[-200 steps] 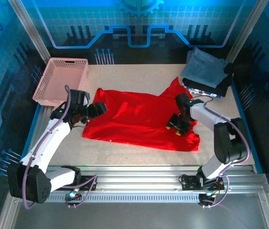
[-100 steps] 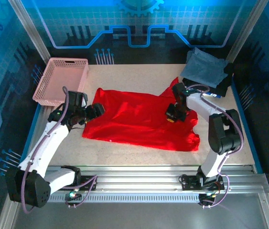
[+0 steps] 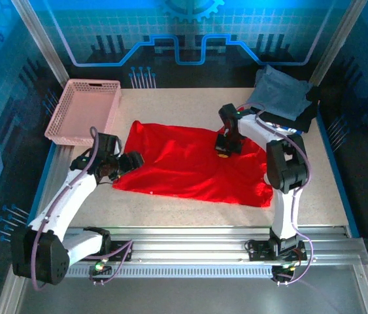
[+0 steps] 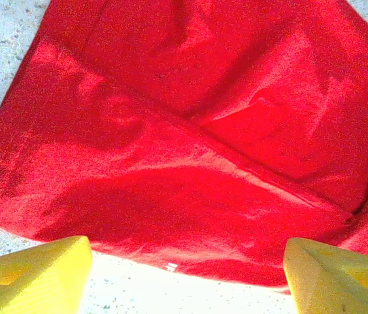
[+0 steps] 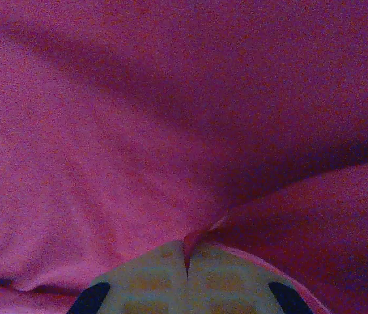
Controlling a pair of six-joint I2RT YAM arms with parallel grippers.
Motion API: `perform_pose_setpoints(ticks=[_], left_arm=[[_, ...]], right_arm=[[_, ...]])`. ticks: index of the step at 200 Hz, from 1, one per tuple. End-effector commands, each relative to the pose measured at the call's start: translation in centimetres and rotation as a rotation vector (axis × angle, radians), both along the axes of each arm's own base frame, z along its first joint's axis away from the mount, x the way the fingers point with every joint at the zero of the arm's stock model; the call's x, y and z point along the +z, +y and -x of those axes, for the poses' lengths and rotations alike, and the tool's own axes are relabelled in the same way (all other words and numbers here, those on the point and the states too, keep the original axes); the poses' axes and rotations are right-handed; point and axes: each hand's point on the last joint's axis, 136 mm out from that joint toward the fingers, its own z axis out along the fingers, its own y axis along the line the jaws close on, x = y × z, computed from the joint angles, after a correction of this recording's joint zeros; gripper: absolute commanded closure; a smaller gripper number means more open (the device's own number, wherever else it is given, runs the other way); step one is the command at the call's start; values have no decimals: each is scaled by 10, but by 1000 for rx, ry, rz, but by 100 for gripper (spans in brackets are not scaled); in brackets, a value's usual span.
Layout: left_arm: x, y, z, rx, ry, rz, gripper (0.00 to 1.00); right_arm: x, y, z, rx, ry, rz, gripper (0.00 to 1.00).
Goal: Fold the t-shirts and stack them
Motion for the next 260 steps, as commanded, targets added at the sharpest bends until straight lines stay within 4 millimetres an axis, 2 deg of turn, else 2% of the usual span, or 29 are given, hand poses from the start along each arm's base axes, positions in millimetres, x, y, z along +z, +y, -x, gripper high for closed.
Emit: perform_pose_setpoints(ticks=[1, 18, 36, 57, 75, 89, 107, 124, 140, 147, 167, 177, 190, 223, 260], left_arm=[[-6, 0, 7, 11, 13, 22, 22], [-10, -1, 10, 11, 26, 27, 22], [-12, 0, 11, 13, 37, 21, 22], [-12, 0, 11, 14, 37, 21, 22], [-11, 1, 11, 19, 39, 17, 21], [-12, 0, 9, 23, 47, 21, 21], [-13, -4, 5, 25, 66, 46, 21], [-16, -11, -4, 32, 76, 85, 22], [-26, -18, -13, 48, 102, 127, 25], [-34, -19, -18, 61, 126, 141, 31], [-66, -22, -24, 104, 232, 174, 60], [-80, -20, -23, 135, 281, 171, 64], [-96, -16, -17, 167, 326, 152, 68], [-128, -3, 23, 194, 444, 85, 71], [-144, 4, 79, 224, 536, 78, 72]], right_arm=[[-8, 9, 1, 66, 29, 10, 89], [-12, 12, -1, 76, 34, 10, 70], [-3, 12, -9, 77, -13, 10, 61], [27, 15, -15, 100, -102, -21, 53], [59, 8, -10, 105, -167, -22, 44], [84, -5, 2, 87, -197, -32, 40], [99, -27, 24, 33, -200, -40, 35], [90, -47, 52, -31, -148, -61, 35], [66, -60, 76, -79, -99, -72, 38], [54, -63, 84, -108, -76, -96, 41], [24, -73, 101, -198, -43, -130, 57], [11, -79, 111, -224, -18, -112, 64], [-2, -90, 124, -235, 16, -49, 68], [-25, -100, 157, -259, 107, 14, 72], [-33, -117, 188, -265, 194, 114, 71]])
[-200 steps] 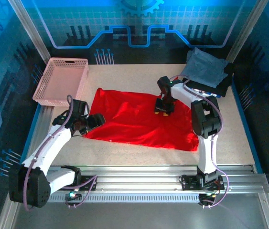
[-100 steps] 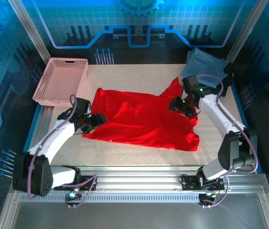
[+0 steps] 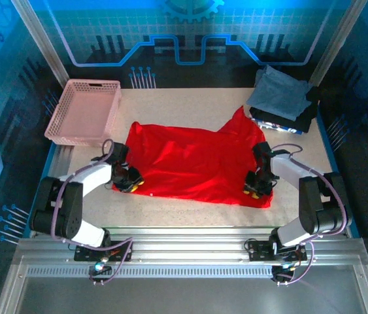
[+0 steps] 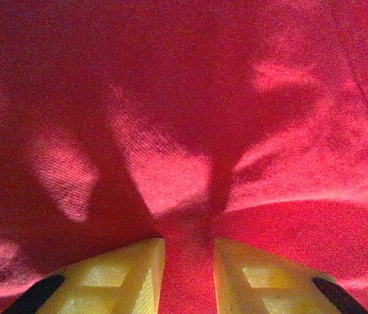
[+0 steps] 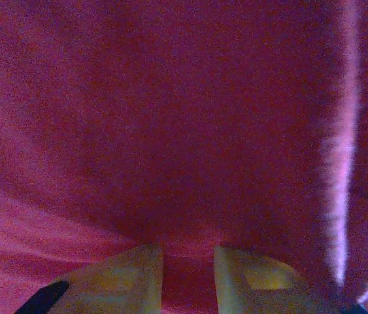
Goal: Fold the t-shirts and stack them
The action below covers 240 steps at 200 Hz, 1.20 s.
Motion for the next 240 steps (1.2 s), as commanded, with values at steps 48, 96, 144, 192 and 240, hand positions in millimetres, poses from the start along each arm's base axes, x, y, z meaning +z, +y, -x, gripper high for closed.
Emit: perform_pose_setpoints(ticks=[48, 96, 144, 192, 240], left_arm=[[-18, 18, 100, 98, 198, -31, 71], [23, 5, 79, 89, 62, 48, 51], [141, 0, -4, 7, -249, 40, 27], [172, 28, -113, -89, -281, -4, 24], [118, 62, -162, -154, -128, -111, 31]], right_arm=[[-3, -23, 37, -29, 85, 116, 65], [15, -15, 29, -35, 30, 79, 60], [100, 17, -59, 20, -265, -78, 44], [139, 58, -179, 110, -400, -244, 41], [118, 73, -259, 244, -403, -244, 42]])
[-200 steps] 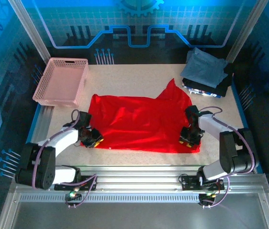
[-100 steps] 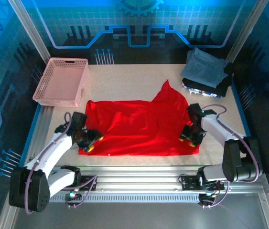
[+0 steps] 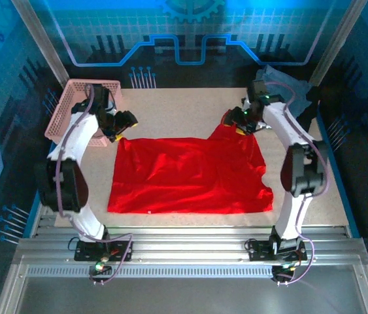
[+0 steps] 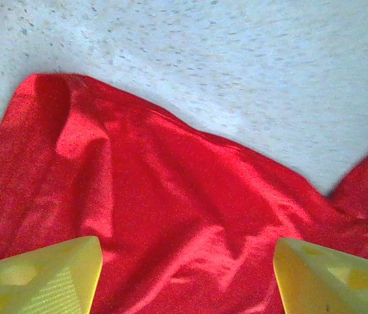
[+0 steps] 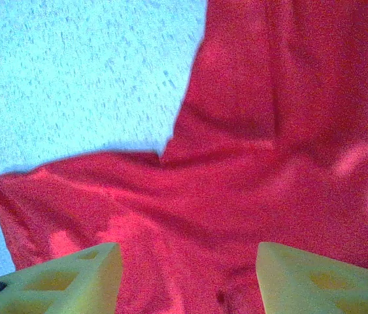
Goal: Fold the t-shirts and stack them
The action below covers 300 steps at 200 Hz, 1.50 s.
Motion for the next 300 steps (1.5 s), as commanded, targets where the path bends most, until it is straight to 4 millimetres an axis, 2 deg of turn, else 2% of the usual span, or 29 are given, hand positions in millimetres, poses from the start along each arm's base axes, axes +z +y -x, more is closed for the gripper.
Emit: perform_pose_setpoints(ticks=[1, 36, 68, 112, 130, 156, 168, 197, 239, 262, 300], left_arm=[[-20, 14, 6, -74, 100, -78, 31], [-47, 23, -6, -57, 162, -106, 35], [-64, 35, -13, -19, 187, -154, 37], [-80, 46, -31, 33, 194, -195, 40], [-84, 43, -39, 48, 184, -168, 40], [-75, 26, -50, 35, 142, -130, 43], [-80, 23, -47, 28, 164, -146, 45], [-94, 34, -33, 49, 235, -203, 53], [-89, 48, -24, 53, 249, -278, 56], [-95, 50, -19, 51, 268, -296, 56], [-111, 36, -26, 42, 268, -248, 60]], right_arm=[[-8, 6, -16, 92, 18, -4, 42], [-21, 12, -28, 134, 43, -13, 42], [-35, 10, -24, 145, 67, -8, 42], [-41, 4, -17, 148, 70, -9, 42], [-40, 0, -15, 148, 66, -8, 42], [-42, -1, -11, 154, 71, -11, 42], [-43, -2, -9, 154, 74, -14, 42], [-40, -3, -5, 156, 71, -26, 42], [-35, -9, -1, 157, 69, -34, 42], [-31, -2, 4, 172, 62, -66, 42], [-36, 17, 18, 193, 86, -100, 42]])
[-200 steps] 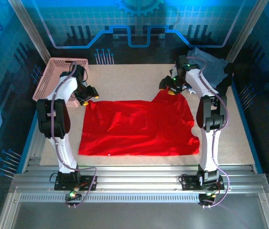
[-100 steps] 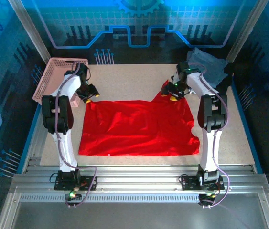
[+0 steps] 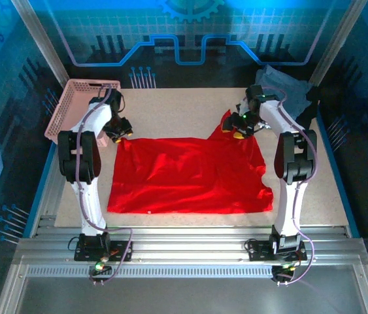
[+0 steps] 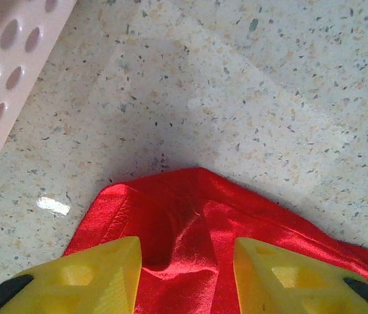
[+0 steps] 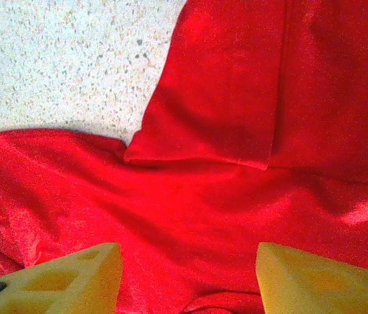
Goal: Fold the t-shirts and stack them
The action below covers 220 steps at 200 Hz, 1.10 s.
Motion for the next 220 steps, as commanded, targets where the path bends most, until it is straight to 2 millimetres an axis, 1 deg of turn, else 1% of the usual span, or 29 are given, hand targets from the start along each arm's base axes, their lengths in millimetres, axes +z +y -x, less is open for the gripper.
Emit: perform_pose_setpoints(ticks=[1, 21, 36, 45, 59, 73, 86, 114, 148, 156, 190, 220], left_arm=[[-20, -6, 4, -9, 41, 9, 60], [-28, -11, 1, -4, 45, 35, 65], [-31, -12, 1, -6, 48, 41, 72], [-32, -12, 0, -6, 46, 40, 77], [-34, -10, 0, -10, 48, 39, 82], [-30, -6, -2, -14, 39, 29, 87], [-27, -1, -4, -24, 32, 14, 90], [-18, 8, -10, -46, 2, 1, 91], [-12, 19, -16, -76, -18, -19, 92], [-11, 19, -18, -89, -28, -15, 92], [-12, 23, -29, -133, -28, -35, 91], [-19, 30, -33, -150, -3, -53, 90]], right_arm=[[10, 19, 13, 35, -7, -51, 42], [3, 31, 24, 54, 15, -49, 42], [-5, 35, 33, 59, 37, -42, 42], [-9, 36, 39, 58, 50, -37, 42], [-15, 34, 49, 49, 70, -23, 43], [-21, 30, 61, 34, 97, -2, 43], [-29, 24, 71, 19, 127, 23, 43], [-49, 4, 89, -37, 202, 139, 45], [-63, -15, 102, -78, 260, 245, 47], [-66, -18, 104, -85, 269, 264, 47], [-73, -28, 108, -114, 290, 316, 48], [-78, -29, 110, -116, 302, 320, 48]])
